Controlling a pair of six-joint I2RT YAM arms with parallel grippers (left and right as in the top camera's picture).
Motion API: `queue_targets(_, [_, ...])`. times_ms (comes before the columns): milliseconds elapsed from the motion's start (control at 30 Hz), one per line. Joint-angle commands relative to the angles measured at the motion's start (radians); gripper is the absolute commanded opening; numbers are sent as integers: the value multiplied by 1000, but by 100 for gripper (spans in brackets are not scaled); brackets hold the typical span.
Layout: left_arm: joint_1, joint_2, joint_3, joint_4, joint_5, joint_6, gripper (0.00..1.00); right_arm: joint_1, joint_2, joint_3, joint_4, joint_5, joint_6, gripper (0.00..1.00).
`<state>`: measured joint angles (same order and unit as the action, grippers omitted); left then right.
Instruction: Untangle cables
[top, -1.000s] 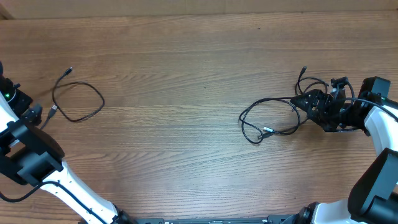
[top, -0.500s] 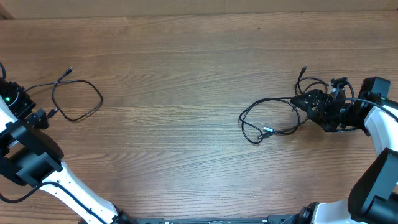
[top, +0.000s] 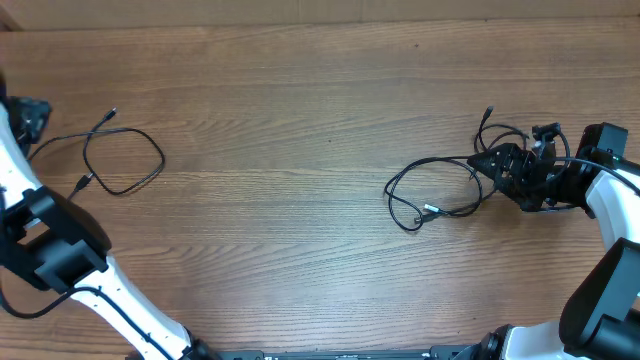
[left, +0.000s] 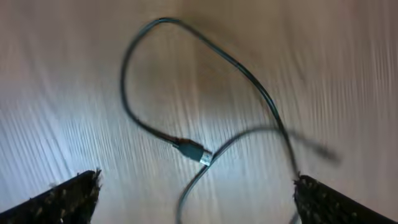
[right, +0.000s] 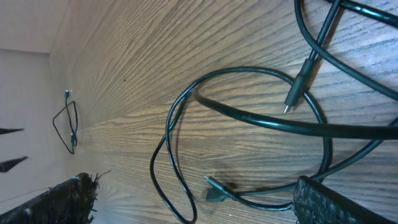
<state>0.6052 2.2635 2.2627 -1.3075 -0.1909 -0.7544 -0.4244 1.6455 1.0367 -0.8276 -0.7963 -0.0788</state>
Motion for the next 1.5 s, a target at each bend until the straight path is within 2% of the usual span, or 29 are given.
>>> queue_targets(0, [-51,5,10,8,-87,538,100,5,2,3,6,-6,-5,100])
queue_targets(167, [-58,5,10,-5,-52,589,100,5,2,3,6,-6,-5,100])
queue_targets(200, [-58,5,10,-2,-26,660,100,5,3,3,6,-6,-5,100])
queue_targets(267, [-60,5,10,0,19,861,100,5,2,3,7,-6,-5,100])
queue_targets(333, [-66,5,10,0,95,1139,100,5,2,3,10,-6,-5,100])
queue_targets(367, [-68,6,10,-2,131,1234,100,5,2,3,11,-6,-5,100])
queue_targets(433, [-69,6,10,-37,254,1559,100,5,2,3,10,-6,-5,100])
queue_targets(467, [-69,6,9,-55,313,1677,100,5,3,3,10,-6,-5,100])
queue_targets(500, [-67,6,6,-58,377,1719,100,5,3,3,10,-6,-5,100])
queue_targets(600, [-62,6,4,-74,549,1669,100,5,2,3,6,-6,-4,100])
queue_targets(667, [-62,6,4,-83,571,1611,100,5,2,3,6,-6,-4,100])
queue_targets(767, [-63,6,4,-83,570,1606,100,5,3,3,6,-6,-3,100])
queue_targets(967, [-49,6,-29,-102,422,1653,100,5,3,3,7,-6,3,100])
queue_targets(1067, [-34,6,-79,-81,328,1679,95,5,3,3,6,-6,3,100])
queue_targets(1167, [-15,6,-145,-43,256,1679,96,5,2,3,6,-6,3,100])
queue_targets(1300, [13,6,-232,49,246,1678,94,5,3,3,6,-6,3,100])
queue_targets(1400, [28,6,-282,107,236,1678,85,5,3,3,3,-6,3,100])
queue_targets(1467, [31,6,-301,130,229,1678,84,5,2,3,2,-6,3,100])
